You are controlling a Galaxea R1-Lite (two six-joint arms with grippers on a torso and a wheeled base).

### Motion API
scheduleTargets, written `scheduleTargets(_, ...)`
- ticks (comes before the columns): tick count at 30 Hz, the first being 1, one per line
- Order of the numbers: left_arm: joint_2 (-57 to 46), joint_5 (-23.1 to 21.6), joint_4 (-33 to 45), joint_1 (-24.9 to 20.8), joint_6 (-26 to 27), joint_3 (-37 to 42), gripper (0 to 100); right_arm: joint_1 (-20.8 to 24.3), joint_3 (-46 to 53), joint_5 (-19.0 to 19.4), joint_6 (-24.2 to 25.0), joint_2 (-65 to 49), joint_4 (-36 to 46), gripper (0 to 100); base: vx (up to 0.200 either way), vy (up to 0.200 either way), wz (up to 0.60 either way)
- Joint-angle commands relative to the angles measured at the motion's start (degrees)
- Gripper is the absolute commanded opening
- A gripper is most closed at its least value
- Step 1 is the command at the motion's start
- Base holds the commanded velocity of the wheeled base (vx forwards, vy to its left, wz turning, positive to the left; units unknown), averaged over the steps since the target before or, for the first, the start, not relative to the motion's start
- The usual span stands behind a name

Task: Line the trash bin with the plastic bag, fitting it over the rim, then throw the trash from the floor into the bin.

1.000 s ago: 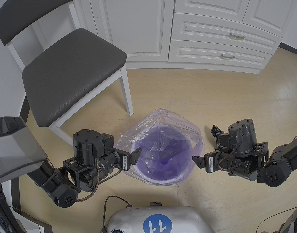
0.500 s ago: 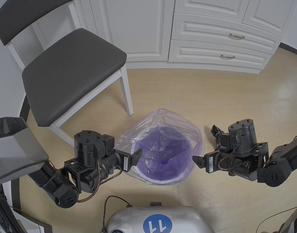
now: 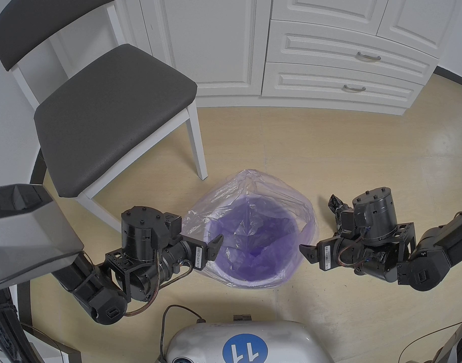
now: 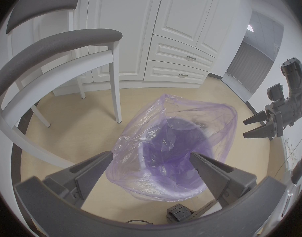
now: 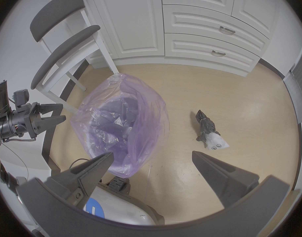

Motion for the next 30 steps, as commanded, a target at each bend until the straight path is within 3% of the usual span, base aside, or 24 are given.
scheduleTargets(1,1.1,0.0,0.0,0.2,0.0,-0.3,100,-0.1,0.0,0.0,0.0,0.6,0.0,100,0.000,0.000,0.00)
scheduleTargets(17,2.7,-0.2,0.0,5.8,0.0,-2.9,100,-6.4,-0.7,-0.1,-1.3,3.4,0.1,100,0.000,0.000,0.00)
scheduleTargets(30,3.3,-0.4,0.0,8.1,0.0,-3.6,100,-14.2,-1.7,0.0,-6.4,6.7,0.1,100,0.000,0.000,0.00)
